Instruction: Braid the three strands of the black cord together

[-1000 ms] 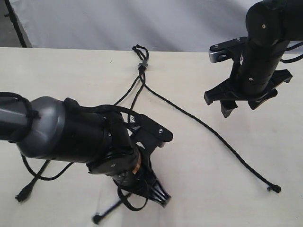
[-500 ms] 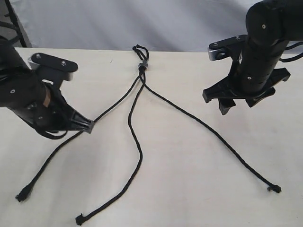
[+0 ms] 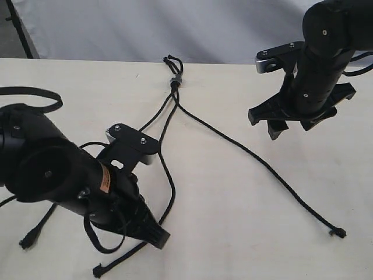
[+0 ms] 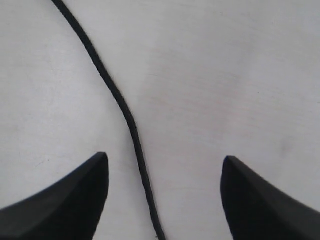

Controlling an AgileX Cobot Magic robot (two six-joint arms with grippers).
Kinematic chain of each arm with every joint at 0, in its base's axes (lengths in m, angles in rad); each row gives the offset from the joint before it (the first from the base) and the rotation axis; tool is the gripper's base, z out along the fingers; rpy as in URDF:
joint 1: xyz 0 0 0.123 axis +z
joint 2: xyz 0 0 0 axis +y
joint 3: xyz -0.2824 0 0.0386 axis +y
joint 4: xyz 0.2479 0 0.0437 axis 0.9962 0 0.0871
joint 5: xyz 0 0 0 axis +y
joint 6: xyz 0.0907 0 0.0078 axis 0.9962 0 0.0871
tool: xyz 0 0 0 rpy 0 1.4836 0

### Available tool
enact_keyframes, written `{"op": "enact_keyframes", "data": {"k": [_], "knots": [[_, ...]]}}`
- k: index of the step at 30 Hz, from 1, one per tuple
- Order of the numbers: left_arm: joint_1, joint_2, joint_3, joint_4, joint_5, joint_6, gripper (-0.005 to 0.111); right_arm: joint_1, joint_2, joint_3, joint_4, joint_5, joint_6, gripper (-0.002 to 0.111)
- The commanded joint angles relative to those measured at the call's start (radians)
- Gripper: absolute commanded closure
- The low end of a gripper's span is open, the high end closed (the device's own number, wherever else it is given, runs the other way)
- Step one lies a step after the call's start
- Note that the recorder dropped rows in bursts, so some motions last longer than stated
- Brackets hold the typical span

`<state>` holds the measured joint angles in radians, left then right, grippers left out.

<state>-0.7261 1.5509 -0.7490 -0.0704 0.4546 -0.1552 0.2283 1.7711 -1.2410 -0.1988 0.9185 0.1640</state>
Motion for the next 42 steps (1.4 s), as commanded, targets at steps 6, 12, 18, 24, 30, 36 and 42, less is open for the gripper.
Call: {"op": "enact_keyframes", "data": {"k": [6,12,18,24,30,36,42], "knots": [[-0.095,0.101,0.003,-0.013,-0.156,-0.027,0.076,-0.008,-0.007,0.0,0.014,0.007,0.004,0.047],[-0.086,0.193,0.003,0.011,-0.253,-0.025,0.054,-0.008,-0.007,0.016,0.014,0.006,0.004,0.047],[-0.074,0.237,0.001,0.041,-0.27,-0.025,0.09,-0.008,-0.007,0.021,0.014,0.015,0.004,0.047],[-0.063,0.237,0.001,0.07,-0.217,-0.025,0.107,-0.006,-0.007,0.021,0.015,0.015,0.004,0.047],[-0.006,0.11,-0.022,0.159,-0.125,-0.025,0.107,-0.006,-0.007,0.021,0.015,0.015,0.004,0.047],[0.279,-0.064,-0.031,0.291,-0.044,-0.034,0.107,-0.005,-0.007,0.021,0.015,-0.044,0.004,0.047],[0.573,-0.039,-0.024,0.283,-0.067,-0.034,0.107,-0.005,-0.007,0.021,0.015,-0.066,0.004,0.047]]}}
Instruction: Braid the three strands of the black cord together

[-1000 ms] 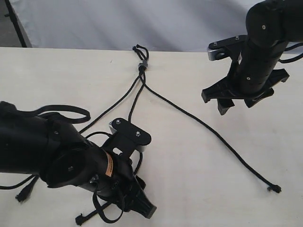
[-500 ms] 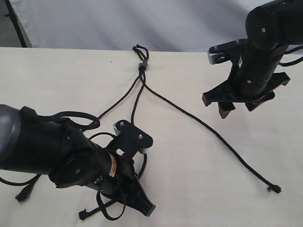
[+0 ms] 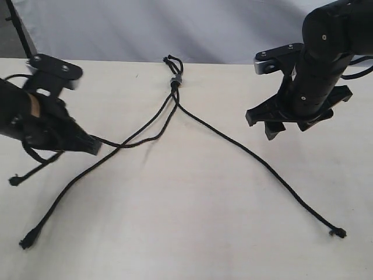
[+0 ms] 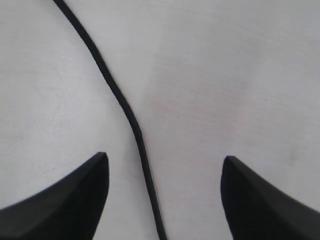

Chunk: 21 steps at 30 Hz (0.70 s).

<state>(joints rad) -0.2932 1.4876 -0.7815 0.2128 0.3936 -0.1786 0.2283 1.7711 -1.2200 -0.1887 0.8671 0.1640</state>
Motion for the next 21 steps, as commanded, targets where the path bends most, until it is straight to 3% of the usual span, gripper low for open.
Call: {"op": "enact_keyframes", "data": {"k": [1,5,12,17,21], "knots": [[0.172,0.042,0.013,-0.011,-0.015,-0.009,0.107,-0.005,-0.007,0.0,0.004,-0.017,0.004,0.047],[0.201,0.129,0.044,-0.012,-0.08,-0.009,0.107,-0.005,-0.007,0.0,0.004,-0.029,0.004,0.047],[0.15,0.285,0.046,-0.062,-0.033,-0.003,0.107,-0.005,-0.007,0.0,0.004,-0.031,0.004,0.047],[0.028,0.301,0.073,-0.172,0.046,0.064,0.107,-0.005,-0.007,0.0,0.004,-0.046,0.004,0.047],[-0.137,0.301,0.097,-0.386,0.105,0.221,0.107,-0.005,-0.007,0.0,0.004,-0.052,0.004,0.047]]}}
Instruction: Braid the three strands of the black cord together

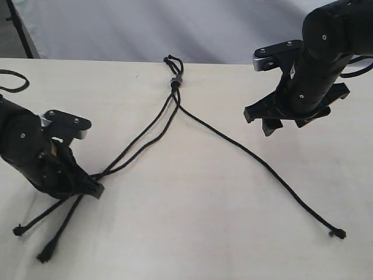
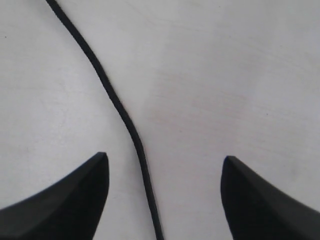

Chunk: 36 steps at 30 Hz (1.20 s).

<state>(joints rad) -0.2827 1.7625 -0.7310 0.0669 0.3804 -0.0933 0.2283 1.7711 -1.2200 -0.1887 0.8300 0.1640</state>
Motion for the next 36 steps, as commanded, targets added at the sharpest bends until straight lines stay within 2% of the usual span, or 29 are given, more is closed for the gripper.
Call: {"op": "enact_keyframes", "data": {"k": [1,3,5,7,9,11,15,19,22,25,29,32,34,36], "knots": [[-0.201,0.026,0.047,-0.287,0.125,0.188,0.107,-0.005,-0.007,0.0,0.004,-0.017,0.004,0.047],[-0.307,0.022,0.047,-0.328,0.109,0.267,0.107,-0.005,-0.007,0.0,0.004,-0.017,0.004,0.047],[-0.384,-0.006,0.047,-0.313,0.084,0.269,0.107,-0.005,-0.007,0.0,0.004,-0.012,0.004,0.047],[-0.401,-0.059,0.047,-0.299,0.063,0.265,0.107,-0.005,-0.007,0.0,0.004,-0.01,0.004,0.047],[-0.389,-0.132,0.047,-0.297,0.05,0.262,0.107,-0.005,-0.007,0.0,0.004,-0.01,0.004,0.047],[-0.352,-0.225,0.049,-0.297,0.039,0.262,0.107,-0.005,-0.007,0.0,0.004,-0.01,0.004,0.047],[-0.235,-0.394,0.067,-0.297,0.027,0.261,0.107,-0.005,-0.007,0.0,0.004,-0.013,0.004,0.047],[-0.071,-0.517,0.129,-0.284,0.013,0.261,0.107,-0.005,-0.007,0.0,0.004,-0.014,0.004,0.047],[0.047,-0.542,0.186,-0.282,-0.026,0.246,0.107,-0.005,-0.007,0.0,0.004,-0.017,0.004,0.047],[0.133,-0.531,0.253,-0.284,-0.115,0.218,0.107,-0.005,-0.007,0.0,0.004,-0.014,0.004,0.047],[0.167,-0.509,0.321,-0.286,-0.253,0.171,0.107,-0.005,-0.007,0.0,0.007,-0.012,0.008,0.047],[0.167,-0.498,0.328,-0.286,-0.268,0.16,0.107,-0.005,-0.007,0.0,0.032,-0.009,0.035,0.047],[0.167,-0.491,0.328,-0.286,-0.27,0.155,0.106,0.004,-0.007,0.0,0.172,-0.001,-0.007,0.047],[0.167,-0.491,0.328,-0.286,-0.27,0.152,0.106,0.062,-0.007,0.0,0.357,0.017,-0.154,0.047]]}}
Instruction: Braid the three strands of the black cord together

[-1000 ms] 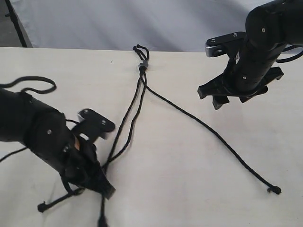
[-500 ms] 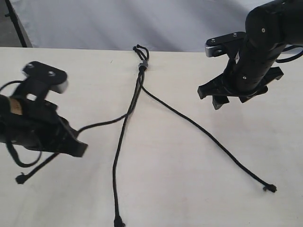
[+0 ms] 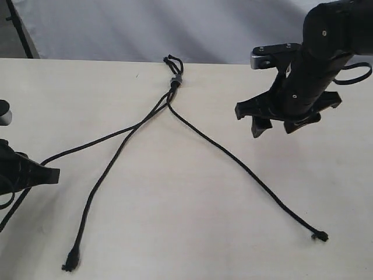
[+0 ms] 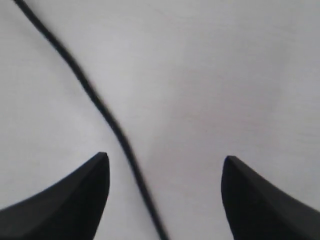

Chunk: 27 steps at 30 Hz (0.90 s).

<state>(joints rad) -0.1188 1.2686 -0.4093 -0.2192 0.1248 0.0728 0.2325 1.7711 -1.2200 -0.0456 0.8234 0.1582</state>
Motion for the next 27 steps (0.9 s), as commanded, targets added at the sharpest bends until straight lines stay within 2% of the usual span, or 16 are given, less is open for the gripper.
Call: {"op": "enact_keyframes", "data": {"k": [1,4,7,8,10,13,15,16,17,18,20,23,27], "knots": [[0.003,0.003,0.007,0.0,-0.014,-0.02,0.106,0.116,-0.007,0.0,0.305,0.023,-0.246,0.047],[0.003,0.01,0.007,0.0,-0.012,-0.021,0.1,0.264,-0.002,0.0,0.328,-0.016,-0.296,0.047],[0.003,0.046,0.007,0.0,-0.007,-0.025,0.066,0.409,0.046,0.0,0.333,-0.071,-0.278,0.047],[0.003,0.06,0.007,0.0,-0.009,-0.029,0.058,0.45,0.066,0.0,0.333,-0.093,-0.278,0.047],[0.003,0.081,0.007,0.0,-0.02,-0.032,0.049,0.512,0.1,0.0,0.336,-0.134,-0.269,0.047],[0.009,0.074,0.007,0.007,-0.076,-0.028,0.048,0.579,0.136,-0.004,0.336,-0.187,-0.239,0.047],[0.07,0.048,0.007,0.008,-0.138,-0.026,0.048,0.608,0.162,-0.036,0.336,-0.182,-0.214,0.047],[0.146,0.028,0.007,0.008,-0.195,-0.028,0.048,0.625,0.184,-0.072,0.336,-0.18,-0.196,0.047],[0.194,0.019,0.007,-0.002,-0.221,-0.03,0.048,0.635,0.198,-0.093,0.336,-0.18,-0.19,0.047],[0.281,0.003,0.007,-0.027,-0.235,-0.049,0.048,0.658,0.228,-0.141,0.336,-0.175,-0.188,0.047],[0.36,0.0,0.007,-0.033,-0.237,-0.1,0.048,0.693,0.299,-0.233,0.333,-0.165,-0.188,0.047],[0.377,0.0,0.007,-0.033,-0.237,-0.126,0.048,0.718,0.434,-0.417,0.226,-0.042,-0.107,0.047],[0.377,0.0,0.007,-0.033,-0.237,-0.126,0.048,0.718,0.525,-0.53,0.06,0.035,0.036,0.047]]}}
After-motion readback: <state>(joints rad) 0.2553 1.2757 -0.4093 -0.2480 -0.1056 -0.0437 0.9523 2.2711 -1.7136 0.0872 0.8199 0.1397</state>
